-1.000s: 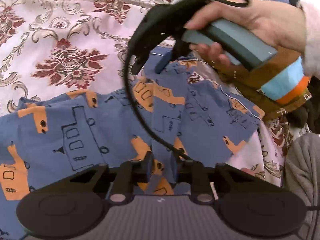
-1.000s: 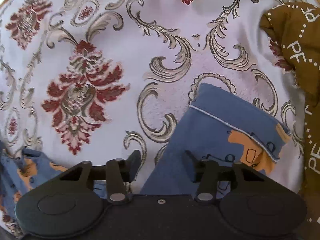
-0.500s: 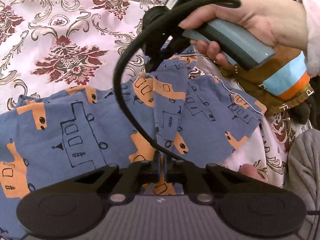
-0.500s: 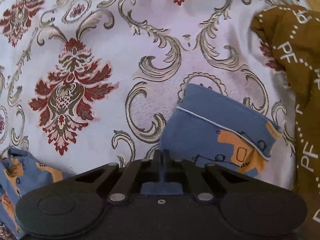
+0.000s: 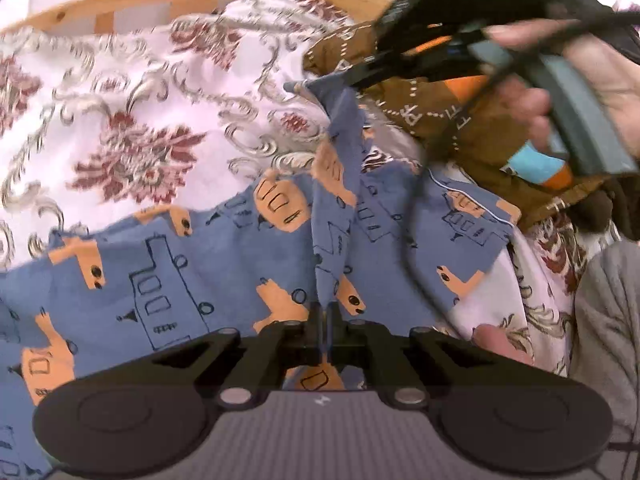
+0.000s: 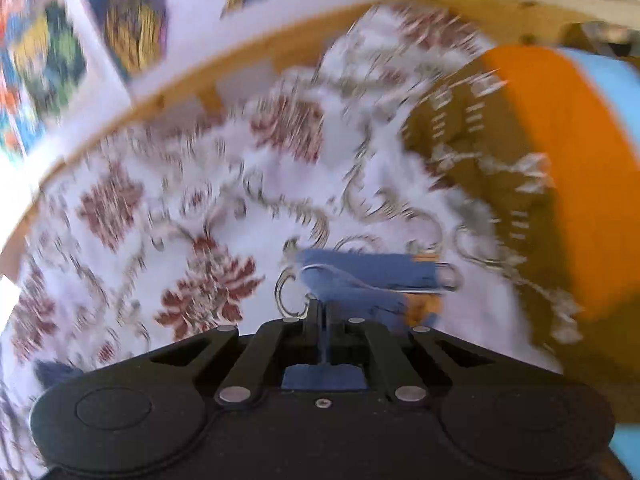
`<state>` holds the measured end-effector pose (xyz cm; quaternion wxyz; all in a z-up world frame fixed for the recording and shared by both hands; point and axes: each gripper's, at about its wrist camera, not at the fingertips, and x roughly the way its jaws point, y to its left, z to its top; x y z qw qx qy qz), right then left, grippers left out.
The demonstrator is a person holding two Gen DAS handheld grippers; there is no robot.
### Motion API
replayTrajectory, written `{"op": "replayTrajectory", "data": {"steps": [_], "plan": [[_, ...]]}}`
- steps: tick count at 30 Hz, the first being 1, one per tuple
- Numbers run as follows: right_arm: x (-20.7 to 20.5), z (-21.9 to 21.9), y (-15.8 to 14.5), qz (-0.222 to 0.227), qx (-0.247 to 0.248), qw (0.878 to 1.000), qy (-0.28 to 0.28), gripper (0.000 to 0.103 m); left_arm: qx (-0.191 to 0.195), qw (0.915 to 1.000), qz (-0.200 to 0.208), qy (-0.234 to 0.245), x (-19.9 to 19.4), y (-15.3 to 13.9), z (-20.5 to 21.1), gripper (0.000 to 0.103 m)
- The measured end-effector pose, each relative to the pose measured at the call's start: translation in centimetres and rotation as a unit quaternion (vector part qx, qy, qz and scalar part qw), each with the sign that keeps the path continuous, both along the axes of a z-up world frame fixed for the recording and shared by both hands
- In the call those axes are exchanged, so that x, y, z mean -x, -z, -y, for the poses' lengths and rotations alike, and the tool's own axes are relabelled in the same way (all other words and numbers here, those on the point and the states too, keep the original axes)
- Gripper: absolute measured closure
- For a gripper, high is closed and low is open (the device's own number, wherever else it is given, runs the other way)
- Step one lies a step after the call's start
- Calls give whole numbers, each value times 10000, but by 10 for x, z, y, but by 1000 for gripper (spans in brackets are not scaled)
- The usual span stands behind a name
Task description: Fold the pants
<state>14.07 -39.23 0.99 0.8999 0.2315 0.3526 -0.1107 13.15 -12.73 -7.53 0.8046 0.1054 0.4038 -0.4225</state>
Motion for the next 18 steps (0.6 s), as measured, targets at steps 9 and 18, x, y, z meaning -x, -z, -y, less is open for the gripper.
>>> {"op": "replayTrajectory", "data": {"steps": [9, 18], "plan": [[121, 16, 45, 72, -690, 9878, 1396, 103, -676, 9933, 568, 743, 30, 5, 17, 102], [155, 8, 73, 138, -898, 9808, 1724, 103, -947, 9898, 533, 917, 32, 15, 20, 102]]}}
